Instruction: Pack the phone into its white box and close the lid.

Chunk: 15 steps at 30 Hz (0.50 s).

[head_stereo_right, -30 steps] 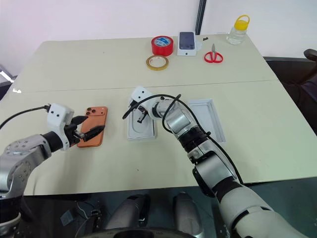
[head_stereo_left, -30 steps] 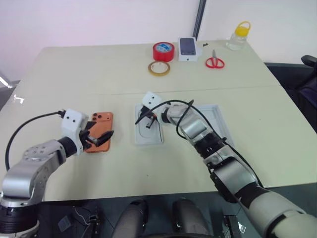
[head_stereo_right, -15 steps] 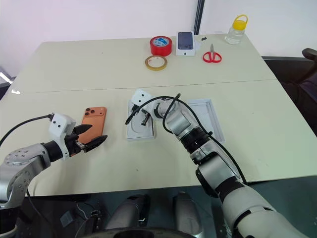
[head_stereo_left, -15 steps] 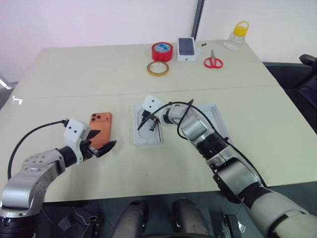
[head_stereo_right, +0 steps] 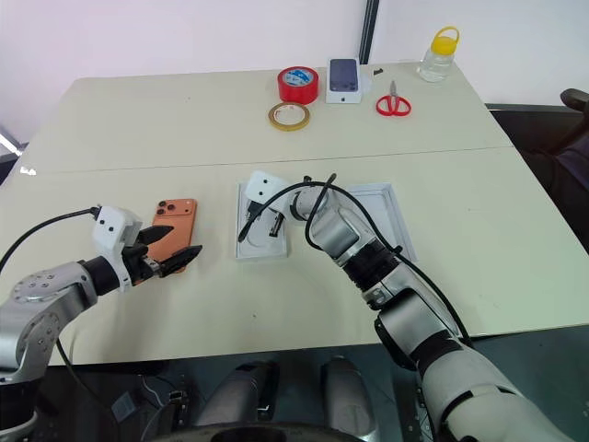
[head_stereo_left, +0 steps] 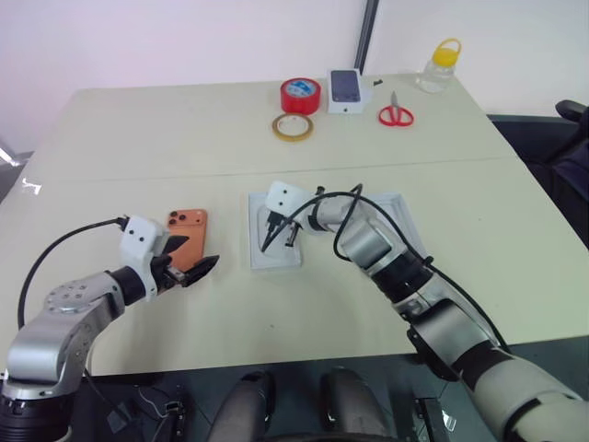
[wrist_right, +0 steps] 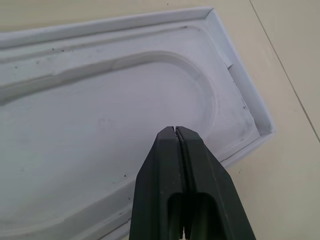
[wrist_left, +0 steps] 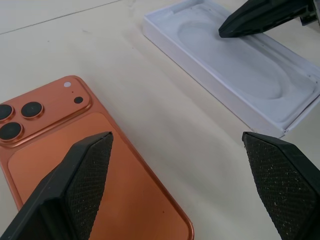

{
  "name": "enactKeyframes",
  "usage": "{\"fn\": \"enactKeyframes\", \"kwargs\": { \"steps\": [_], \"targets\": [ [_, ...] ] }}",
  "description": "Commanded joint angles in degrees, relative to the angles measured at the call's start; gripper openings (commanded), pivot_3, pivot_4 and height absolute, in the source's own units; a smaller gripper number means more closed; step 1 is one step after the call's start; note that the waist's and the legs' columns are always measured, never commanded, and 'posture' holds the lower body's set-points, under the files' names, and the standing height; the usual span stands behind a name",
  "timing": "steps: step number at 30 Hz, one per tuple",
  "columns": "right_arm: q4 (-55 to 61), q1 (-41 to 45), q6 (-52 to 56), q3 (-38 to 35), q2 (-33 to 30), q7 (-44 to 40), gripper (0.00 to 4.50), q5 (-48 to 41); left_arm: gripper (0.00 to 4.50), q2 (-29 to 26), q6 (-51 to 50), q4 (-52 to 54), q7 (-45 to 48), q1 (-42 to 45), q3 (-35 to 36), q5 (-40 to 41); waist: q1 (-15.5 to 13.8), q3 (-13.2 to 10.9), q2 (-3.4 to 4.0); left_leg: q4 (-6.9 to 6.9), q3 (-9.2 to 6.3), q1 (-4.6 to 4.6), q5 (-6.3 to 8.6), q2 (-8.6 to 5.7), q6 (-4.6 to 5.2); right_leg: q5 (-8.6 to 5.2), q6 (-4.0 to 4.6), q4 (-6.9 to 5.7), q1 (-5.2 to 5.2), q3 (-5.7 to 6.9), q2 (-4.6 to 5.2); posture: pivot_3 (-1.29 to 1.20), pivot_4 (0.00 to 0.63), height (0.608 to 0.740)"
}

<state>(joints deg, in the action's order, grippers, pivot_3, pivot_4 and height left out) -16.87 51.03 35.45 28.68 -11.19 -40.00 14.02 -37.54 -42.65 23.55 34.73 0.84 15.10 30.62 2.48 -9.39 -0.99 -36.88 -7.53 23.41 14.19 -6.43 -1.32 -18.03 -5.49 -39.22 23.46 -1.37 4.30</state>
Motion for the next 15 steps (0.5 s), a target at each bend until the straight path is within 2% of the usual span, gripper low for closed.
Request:
{"fn": "enactKeyframes", "kwargs": {
  "steps": [1, 7, 11, 15],
  "targets": [
    [6.33, 0.64, -0.78, -4.33, 3.09, -0.93, 0.04, -4.90, 4.35, 2.23, -4.89, -1.44, -5.33, 3.78, 6.49, 4.23, 0.05, 0.00, 0.00, -0.01, 0.00, 0.00, 0.00, 0.00, 0.00, 0.00, 0.00, -0.01, 0.00, 0.00, 0.00, 0.00, 0.150, 0.740],
    [8.52, 0.09, 3.63, -4.69, 7.98, -0.97, 0.01, -8.17, 4.42, 5.11, -19.93, -7.97, -17.95, 12.38, 15.30, 8.93, 0.05, 0.01, -0.02, -0.04, -0.03, 0.00, 0.00, 0.03, 0.00, 0.00, -0.01, -0.04, 0.00, 0.01, -0.06, 0.00, 0.150, 0.740],
    [6.14, 0.89, 5.00, 1.99, 10.20, -1.89, 0.01, -6.12, 4.42, 4.48, -30.10, -11.71, -22.79, 16.44, 16.65, 8.61, 0.10, 0.02, -0.04, -0.06, -0.05, 0.00, 0.00, 0.01, 0.00, 0.00, -0.01, -0.05, 0.01, 0.04, -0.05, 0.00, 0.150, 0.740],
    [3.03, 1.23, 5.68, 4.38, 13.17, -1.13, 0.01, -5.96, 4.42, 3.52, -35.57, -12.47, -22.90, 17.43, 15.34, 8.19, 0.22, 0.02, -0.04, -0.05, -0.05, 0.00, -0.01, 0.01, -0.02, 0.00, -0.01, -0.10, 0.05, 0.03, -0.06, 0.00, 0.150, 0.740]
  ]
}}
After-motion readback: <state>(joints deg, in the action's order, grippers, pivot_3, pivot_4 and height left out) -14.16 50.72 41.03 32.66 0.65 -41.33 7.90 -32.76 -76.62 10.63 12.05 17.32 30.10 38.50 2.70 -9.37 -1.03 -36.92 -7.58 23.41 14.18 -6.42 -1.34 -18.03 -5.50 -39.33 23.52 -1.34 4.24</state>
